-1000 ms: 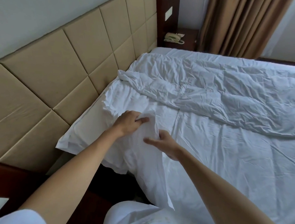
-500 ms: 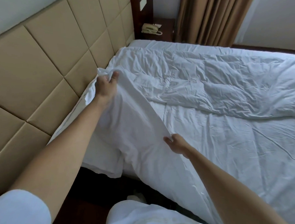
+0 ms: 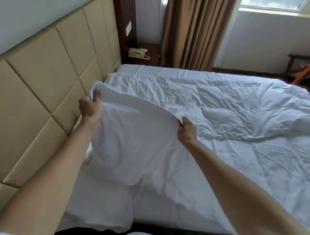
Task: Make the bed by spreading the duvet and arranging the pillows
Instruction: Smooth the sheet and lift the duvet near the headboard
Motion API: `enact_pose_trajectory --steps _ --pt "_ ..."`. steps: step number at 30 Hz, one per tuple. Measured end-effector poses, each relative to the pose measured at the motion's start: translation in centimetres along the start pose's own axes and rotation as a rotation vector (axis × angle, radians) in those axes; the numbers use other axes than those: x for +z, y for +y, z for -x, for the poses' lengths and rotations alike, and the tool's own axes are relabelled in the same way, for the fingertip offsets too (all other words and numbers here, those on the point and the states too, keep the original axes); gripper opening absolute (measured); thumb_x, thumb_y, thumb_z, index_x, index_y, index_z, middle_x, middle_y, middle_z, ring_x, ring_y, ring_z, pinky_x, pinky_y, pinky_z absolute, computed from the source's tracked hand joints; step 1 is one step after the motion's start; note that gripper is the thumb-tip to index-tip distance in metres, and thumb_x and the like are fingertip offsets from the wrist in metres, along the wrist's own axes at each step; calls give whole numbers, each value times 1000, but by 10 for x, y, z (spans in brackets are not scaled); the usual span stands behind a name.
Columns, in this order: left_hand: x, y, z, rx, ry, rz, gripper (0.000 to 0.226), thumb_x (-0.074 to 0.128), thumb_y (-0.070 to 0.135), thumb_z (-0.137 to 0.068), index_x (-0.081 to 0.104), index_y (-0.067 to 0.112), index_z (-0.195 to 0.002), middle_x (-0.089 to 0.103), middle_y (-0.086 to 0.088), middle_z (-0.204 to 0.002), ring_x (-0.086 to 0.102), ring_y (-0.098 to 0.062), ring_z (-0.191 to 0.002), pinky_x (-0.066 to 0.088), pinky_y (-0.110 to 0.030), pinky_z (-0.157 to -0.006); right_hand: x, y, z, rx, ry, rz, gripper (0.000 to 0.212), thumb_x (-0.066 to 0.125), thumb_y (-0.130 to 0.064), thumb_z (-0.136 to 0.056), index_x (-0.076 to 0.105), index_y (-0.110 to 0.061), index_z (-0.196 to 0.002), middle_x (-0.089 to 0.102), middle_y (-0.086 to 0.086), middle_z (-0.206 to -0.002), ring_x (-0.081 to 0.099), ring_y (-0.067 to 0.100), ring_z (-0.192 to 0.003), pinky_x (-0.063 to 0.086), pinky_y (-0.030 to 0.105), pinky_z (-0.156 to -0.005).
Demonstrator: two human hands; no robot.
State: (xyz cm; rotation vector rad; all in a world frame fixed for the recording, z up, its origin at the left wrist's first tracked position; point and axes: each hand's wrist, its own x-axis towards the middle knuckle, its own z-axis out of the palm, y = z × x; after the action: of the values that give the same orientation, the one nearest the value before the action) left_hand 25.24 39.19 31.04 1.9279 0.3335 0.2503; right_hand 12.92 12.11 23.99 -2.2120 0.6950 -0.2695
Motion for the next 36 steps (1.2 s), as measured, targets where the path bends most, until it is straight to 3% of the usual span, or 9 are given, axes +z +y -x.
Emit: enact_pose_trajectory --steps 3,7,10,13,19,24,29,33,36 --pt "-19 12 -33 124 24 -86 50 45 40 -101 39 6 -66 42 -5 -69 40 -18 -72 31 -31 -63 -2 -47 -22 -58 120 -21 14 45 -5 -95 51 1 -85 51 11 -76 44 27 -72 29 34 -62" --pt "-50 41 -71 345 55 -174 54 38 48 -102 44 2 -73 55 -27 -77 52 -36 -72 28 -35 -62 -10 -112 -49 -179 253 -81 16 43 -1 -91 53 3 -79 58 15 -78 49 23 -72 34 34 -62" --pt "-69 59 -95 399 108 -138 57 36 53 -100 43 3 -73 56 -24 -77 58 -39 -77 30 -35 -60 -7 -156 -65 -267 332 -107 15 45 1 -88 53 0 -76 55 9 -73 48 21 -70 28 33 -60" --pt "-84 70 -117 381 146 -98 57 36 55 -100 45 4 -76 60 -24 -83 60 -40 -82 38 -39 -62 1 -191 -76 -324 362 -122 18 45 1 -86 50 -7 -71 49 -2 -66 43 19 -67 24 32 -58" --pt "-102 90 -149 311 182 -31 51 40 47 -101 47 1 -80 63 -28 -94 61 -40 -89 37 -35 -67 13 -233 -103 -414 354 -155 17 45 -1 -85 59 -9 -80 59 0 -77 52 20 -74 34 30 -64" --pt "-104 99 -178 282 189 103 52 47 44 -100 58 -6 -95 66 -25 -105 62 -37 -104 45 -38 -81 25 -261 -133 -477 350 -198 20 45 2 -82 57 -12 -76 56 -1 -74 50 17 -71 32 29 -63" --pt "-88 122 -213 272 242 69 47 49 39 -100 52 -3 -81 64 -31 -96 63 -40 -94 42 -41 -71 30 -284 -188 -523 313 -221 22 44 1 -84 63 -10 -83 61 0 -80 53 18 -77 35 29 -66" --pt "-61 141 -242 241 269 40 46 49 34 -101 41 3 -69 49 -12 -69 47 -22 -75 33 -31 -67 46 -290 -243 -530 301 -256 29 45 2 -85 68 -11 -97 60 -3 -87 51 12 -83 30 21 -70" --pt "-28 154 -275 238 283 26 47 49 33 -101 38 5 -64 61 -28 -84 57 -34 -79 35 -32 -69 59 -293 -297 -525 289 -278 29 45 2 -86 68 -11 -96 61 1 -84 54 17 -82 27 20 -65"
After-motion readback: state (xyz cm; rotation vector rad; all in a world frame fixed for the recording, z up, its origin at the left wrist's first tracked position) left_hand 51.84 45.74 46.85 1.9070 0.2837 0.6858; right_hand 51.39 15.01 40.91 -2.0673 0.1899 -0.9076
